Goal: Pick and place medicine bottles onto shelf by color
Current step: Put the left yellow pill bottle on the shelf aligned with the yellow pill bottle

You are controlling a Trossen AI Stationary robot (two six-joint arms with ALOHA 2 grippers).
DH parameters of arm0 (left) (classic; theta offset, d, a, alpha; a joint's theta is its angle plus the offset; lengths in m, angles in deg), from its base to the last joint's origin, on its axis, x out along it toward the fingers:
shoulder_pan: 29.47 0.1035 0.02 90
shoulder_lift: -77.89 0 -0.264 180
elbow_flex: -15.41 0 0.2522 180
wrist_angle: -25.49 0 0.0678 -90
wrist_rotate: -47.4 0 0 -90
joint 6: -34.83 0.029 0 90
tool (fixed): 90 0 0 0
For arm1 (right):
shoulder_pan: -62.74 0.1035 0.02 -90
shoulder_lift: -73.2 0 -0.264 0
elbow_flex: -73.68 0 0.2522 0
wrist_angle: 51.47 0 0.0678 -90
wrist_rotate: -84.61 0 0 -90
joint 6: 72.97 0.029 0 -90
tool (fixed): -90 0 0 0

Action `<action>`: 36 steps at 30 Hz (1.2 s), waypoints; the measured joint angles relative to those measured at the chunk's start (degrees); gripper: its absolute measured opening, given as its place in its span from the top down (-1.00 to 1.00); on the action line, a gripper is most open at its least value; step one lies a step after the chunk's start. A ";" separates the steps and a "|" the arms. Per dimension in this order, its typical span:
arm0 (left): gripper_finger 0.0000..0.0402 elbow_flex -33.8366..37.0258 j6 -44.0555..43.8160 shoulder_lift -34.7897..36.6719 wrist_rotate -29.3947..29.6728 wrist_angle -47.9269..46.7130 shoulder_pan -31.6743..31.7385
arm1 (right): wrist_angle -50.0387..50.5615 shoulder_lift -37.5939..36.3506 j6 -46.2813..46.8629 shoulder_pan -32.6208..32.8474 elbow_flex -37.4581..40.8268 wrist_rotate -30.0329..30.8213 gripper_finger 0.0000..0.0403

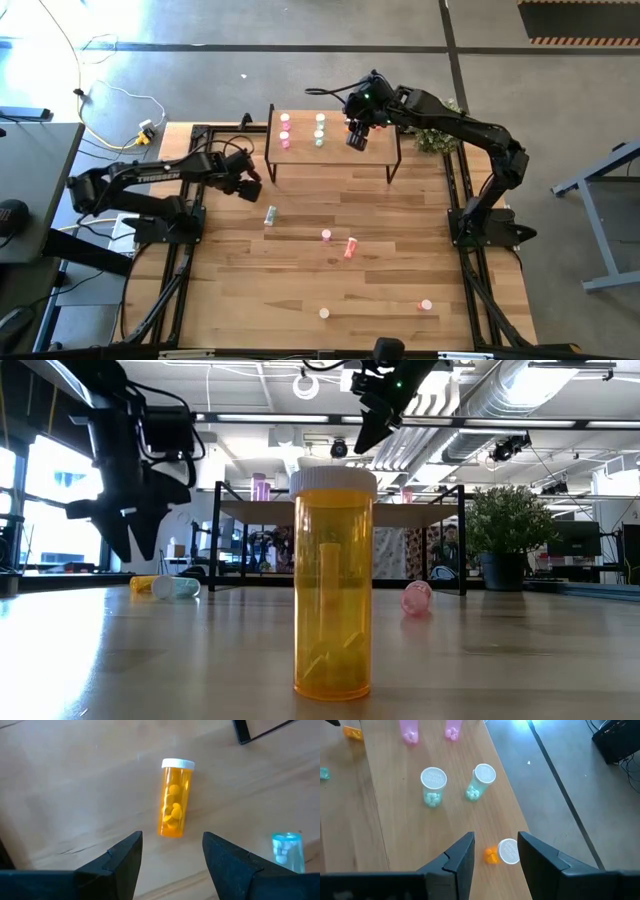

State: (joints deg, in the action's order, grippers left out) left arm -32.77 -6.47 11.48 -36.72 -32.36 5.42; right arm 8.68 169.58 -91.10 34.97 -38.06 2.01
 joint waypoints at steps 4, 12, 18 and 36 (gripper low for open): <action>0.01 0.00 1.69 -2.53 -0.04 2.28 0.03 | 0.17 0.02 0.08 0.00 0.00 0.00 0.30; 0.01 0.00 2.09 -8.15 0.00 4.45 0.03 | 0.15 0.02 0.08 -0.02 0.00 0.00 0.30; 0.01 -0.02 2.38 -11.79 0.66 6.53 0.03 | 0.15 0.02 0.08 -0.02 0.00 0.00 0.30; 0.42 -0.17 4.05 -14.71 0.39 7.69 -0.02 | 0.15 0.04 0.10 0.00 0.00 0.00 0.30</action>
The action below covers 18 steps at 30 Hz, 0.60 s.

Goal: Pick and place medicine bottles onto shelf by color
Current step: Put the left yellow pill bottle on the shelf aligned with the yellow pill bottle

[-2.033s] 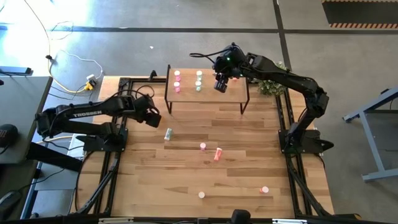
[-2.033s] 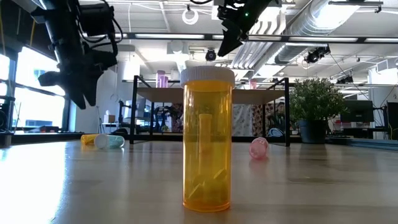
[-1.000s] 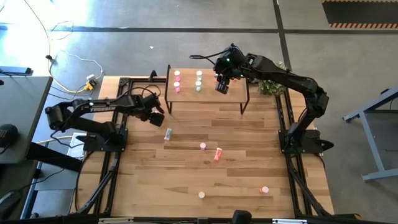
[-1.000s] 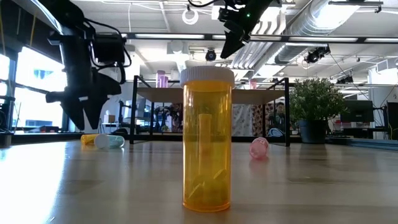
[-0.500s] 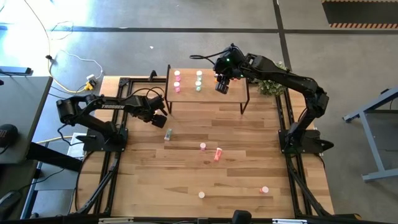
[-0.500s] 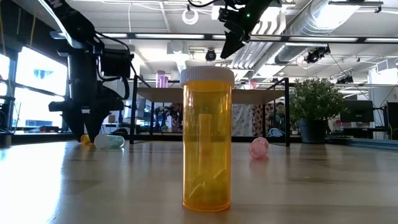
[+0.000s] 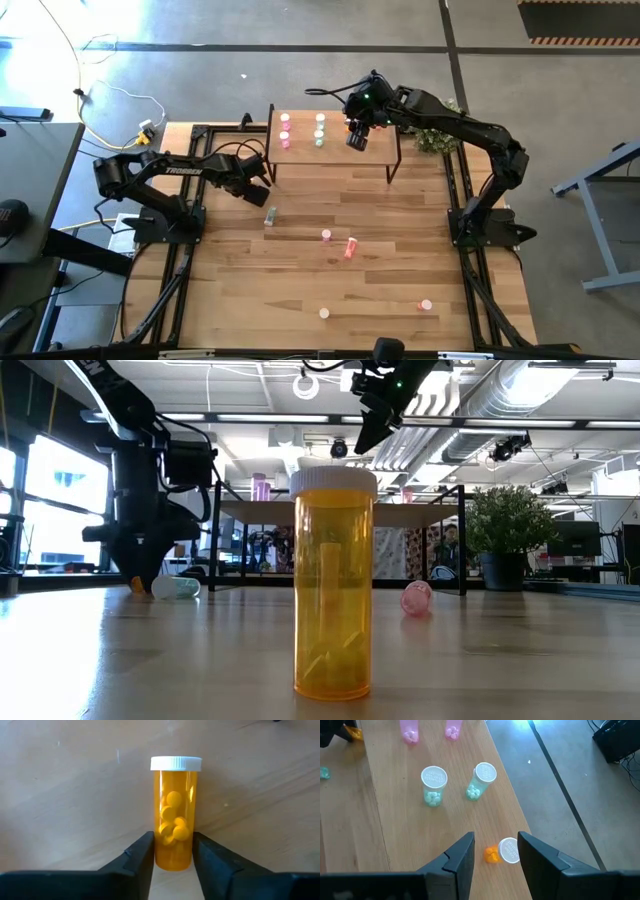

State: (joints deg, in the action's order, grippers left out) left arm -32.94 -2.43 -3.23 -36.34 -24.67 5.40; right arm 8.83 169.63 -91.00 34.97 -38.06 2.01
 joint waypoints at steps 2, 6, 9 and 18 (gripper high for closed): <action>0.47 0.00 0.00 0.00 -0.03 0.00 0.00 | 0.00 0.00 -0.01 0.00 0.00 0.00 0.30; 0.54 0.00 0.94 0.00 -0.62 0.00 0.00 | 0.00 0.00 -0.02 0.00 0.00 0.00 0.30; 0.53 0.02 2.71 0.08 -1.79 -0.09 0.05 | 0.00 0.00 -0.30 0.00 0.00 0.01 0.30; 0.52 0.28 5.33 5.63 -5.78 -4.90 -0.02 | 0.60 0.00 1.43 0.85 0.00 0.04 0.30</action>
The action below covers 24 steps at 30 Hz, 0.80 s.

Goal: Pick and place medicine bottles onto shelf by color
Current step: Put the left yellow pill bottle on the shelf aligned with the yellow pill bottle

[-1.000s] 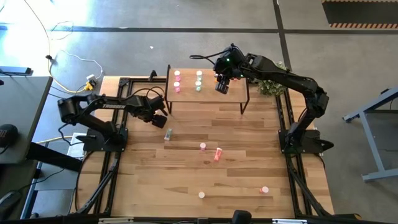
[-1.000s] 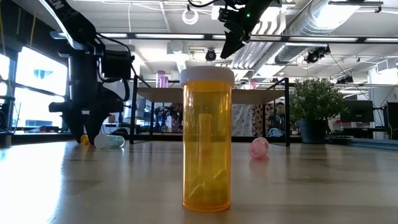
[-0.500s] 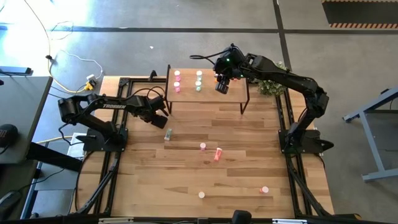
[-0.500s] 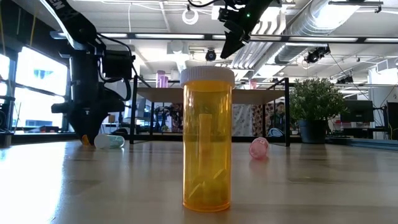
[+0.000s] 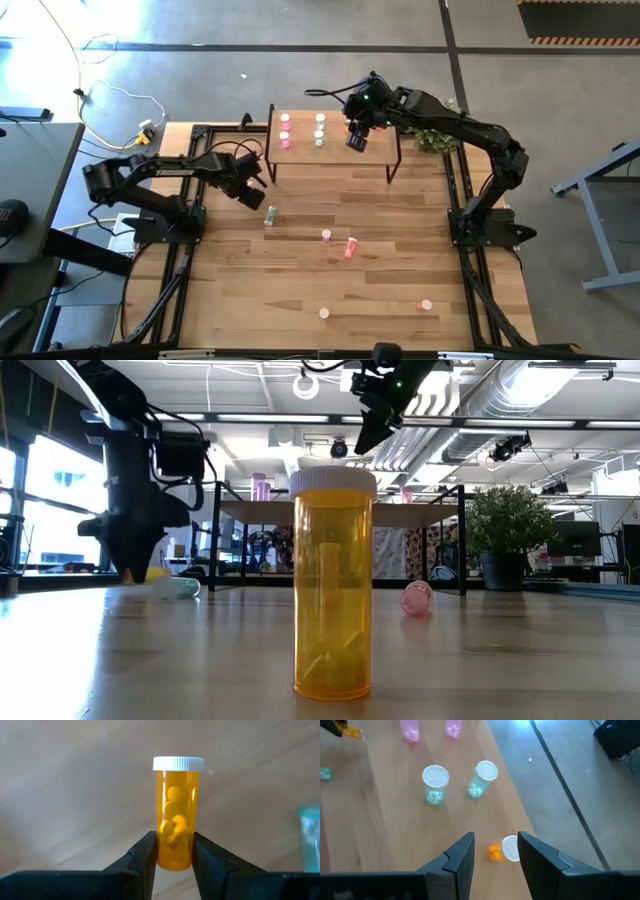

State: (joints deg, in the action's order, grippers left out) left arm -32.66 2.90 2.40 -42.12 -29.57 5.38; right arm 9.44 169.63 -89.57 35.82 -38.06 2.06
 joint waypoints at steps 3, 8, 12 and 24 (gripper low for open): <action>0.51 0.00 1.19 2.93 -2.52 -1.85 -0.11 | 0.52 0.00 0.15 1.11 0.00 -0.05 0.30; 0.51 -0.04 2.62 8.22 -5.92 -2.58 -0.56 | 0.61 0.00 0.36 3.62 0.00 -0.55 0.30; 0.52 -0.09 2.65 12.38 -9.25 -2.59 -2.26 | 0.30 0.00 4.34 5.39 0.00 -1.97 0.30; 0.52 -0.13 2.32 20.93 -12.21 6.30 -10.59 | -2.17 -0.26 18.36 9.69 0.00 -10.05 0.26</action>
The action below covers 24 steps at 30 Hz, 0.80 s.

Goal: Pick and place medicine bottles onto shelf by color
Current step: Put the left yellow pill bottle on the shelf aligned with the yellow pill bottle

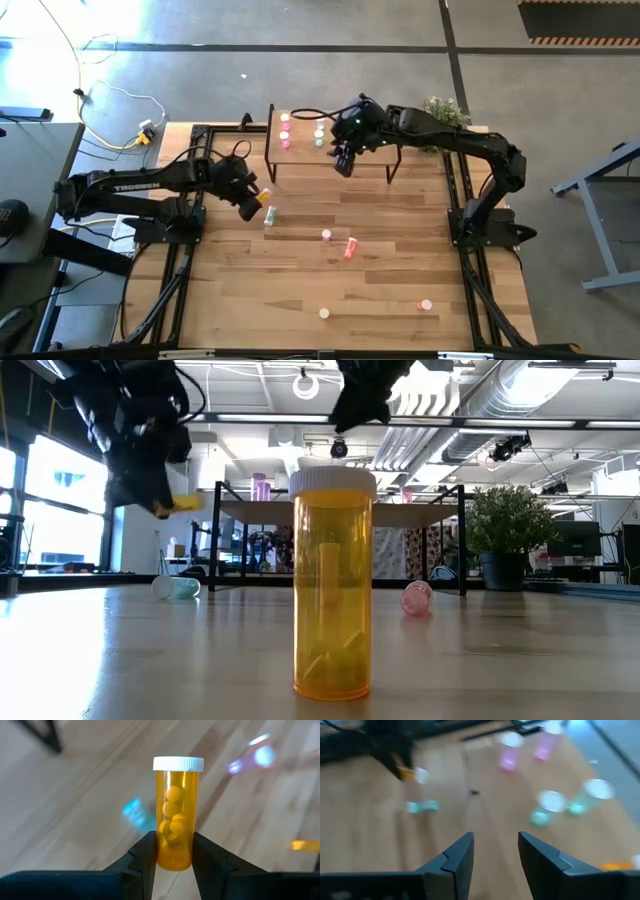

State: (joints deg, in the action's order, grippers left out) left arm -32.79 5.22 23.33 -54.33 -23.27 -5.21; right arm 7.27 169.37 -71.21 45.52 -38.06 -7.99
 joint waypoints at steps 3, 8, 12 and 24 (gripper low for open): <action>0.51 0.00 0.37 0.13 0.23 5.62 -1.16 | -1.40 -0.01 3.12 1.00 0.00 -2.96 0.18; 0.52 0.00 2.02 0.13 0.36 15.00 -3.33 | -3.90 -0.01 5.82 2.80 0.00 -10.59 0.08; 0.52 0.00 4.53 0.15 0.36 21.40 -5.53 | -5.91 -0.03 5.90 4.98 0.00 -12.33 0.08; 0.52 0.00 12.39 0.15 0.36 39.82 -9.47 | -18.66 -0.03 4.82 10.63 0.00 -12.18 0.09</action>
State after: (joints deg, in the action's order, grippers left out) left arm -32.79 17.61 23.47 -53.97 16.55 -14.68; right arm -11.39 169.34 -66.38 56.15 -38.06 -20.17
